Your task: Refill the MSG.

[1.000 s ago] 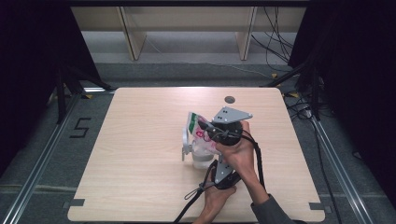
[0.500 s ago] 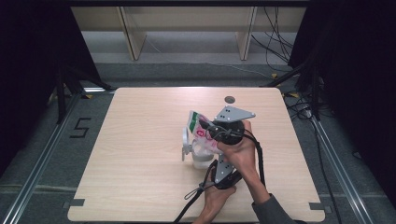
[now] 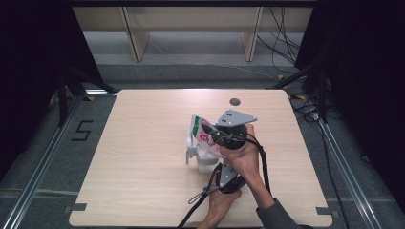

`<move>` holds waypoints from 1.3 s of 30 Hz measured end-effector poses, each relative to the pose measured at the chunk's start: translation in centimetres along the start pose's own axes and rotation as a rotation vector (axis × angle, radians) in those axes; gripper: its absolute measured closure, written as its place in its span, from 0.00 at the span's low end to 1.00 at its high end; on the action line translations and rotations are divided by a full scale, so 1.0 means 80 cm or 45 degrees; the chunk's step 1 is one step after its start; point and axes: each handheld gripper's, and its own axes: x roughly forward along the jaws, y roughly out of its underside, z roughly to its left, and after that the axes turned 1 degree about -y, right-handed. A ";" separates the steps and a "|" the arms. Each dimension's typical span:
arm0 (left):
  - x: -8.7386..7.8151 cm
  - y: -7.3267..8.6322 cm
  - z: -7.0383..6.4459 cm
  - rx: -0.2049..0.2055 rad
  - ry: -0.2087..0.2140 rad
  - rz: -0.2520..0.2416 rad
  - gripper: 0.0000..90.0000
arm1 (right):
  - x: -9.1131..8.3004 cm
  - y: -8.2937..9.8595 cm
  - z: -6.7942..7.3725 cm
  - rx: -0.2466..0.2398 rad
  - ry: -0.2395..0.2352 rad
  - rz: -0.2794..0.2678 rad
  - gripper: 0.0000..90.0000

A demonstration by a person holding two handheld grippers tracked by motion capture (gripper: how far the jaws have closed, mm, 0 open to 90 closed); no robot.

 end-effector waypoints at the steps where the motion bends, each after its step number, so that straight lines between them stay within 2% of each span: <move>1: 0.000 0.000 0.001 0.008 0.001 0.006 0.88 | -0.001 0.000 0.000 0.005 -0.004 0.000 0.99; 5: 0.000 0.000 0.000 -0.002 0.000 0.005 0.88 | 0.000 0.000 0.001 0.006 -0.017 0.015 0.99; 7: 0.000 0.000 0.000 0.000 0.002 0.003 0.88 | 0.000 0.000 0.000 -0.004 -0.006 0.000 0.99; 11: 0.000 0.000 0.000 -0.004 0.004 -0.003 0.88 | -0.001 -0.001 0.001 0.015 0.000 0.005 0.99; 12: 0.000 0.000 -0.001 -0.012 0.004 -0.009 0.88 | 0.000 -0.001 0.001 -0.012 -0.006 0.015 0.99; 15: 0.000 0.000 -0.001 -0.002 -0.007 0.000 0.88 | 0.000 -0.001 0.000 -0.009 -0.009 0.007 0.99; 16: -0.001 -0.001 0.000 0.004 -0.007 0.000 0.88 | -0.001 -0.001 0.001 0.009 0.002 -0.008 0.99; 18: 0.000 0.000 -0.001 -0.009 -0.003 -0.007 0.88 | 0.000 -0.001 0.003 -0.013 -0.001 0.000 0.99; 21: 0.000 -0.001 -0.001 -0.010 0.003 -0.011 0.88 | 0.000 -0.001 0.003 -0.001 0.005 0.001 0.99; 22: -0.001 -0.001 0.000 -0.003 -0.002 -0.005 0.88 | -0.001 -0.001 0.001 0.004 -0.017 0.002 0.99; 24: 0.000 0.000 0.001 -0.006 0.004 0.002 0.88 | -0.001 -0.001 0.002 0.009 -0.014 0.006 0.99; 31: -0.001 -0.001 0.001 -0.007 0.002 -0.003 0.88 | -0.001 -0.003 0.005 -0.005 -0.003 -0.004 0.99; 32: -0.001 0.000 0.001 -0.008 0.003 0.005 0.88 | 0.002 -0.001 0.004 -0.016 -0.008 0.022 0.99; 34: -0.001 -0.001 0.001 0.002 0.001 0.003 0.88 | 0.001 -0.001 0.003 -0.002 -0.011 0.012 0.99; 35: -0.001 -0.001 0.001 0.002 0.001 0.003 0.88 | -0.001 -0.002 0.002 -0.017 -0.001 -0.004 0.99; 36: -0.001 -0.001 0.001 0.005 0.004 -0.003 0.88 | -0.002 -0.002 0.003 -0.014 -0.009 0.007 0.99; 39: 0.000 0.000 0.000 -0.020 0.006 -0.005 0.88 | 0.002 -0.001 0.004 -0.018 0.006 0.015 0.99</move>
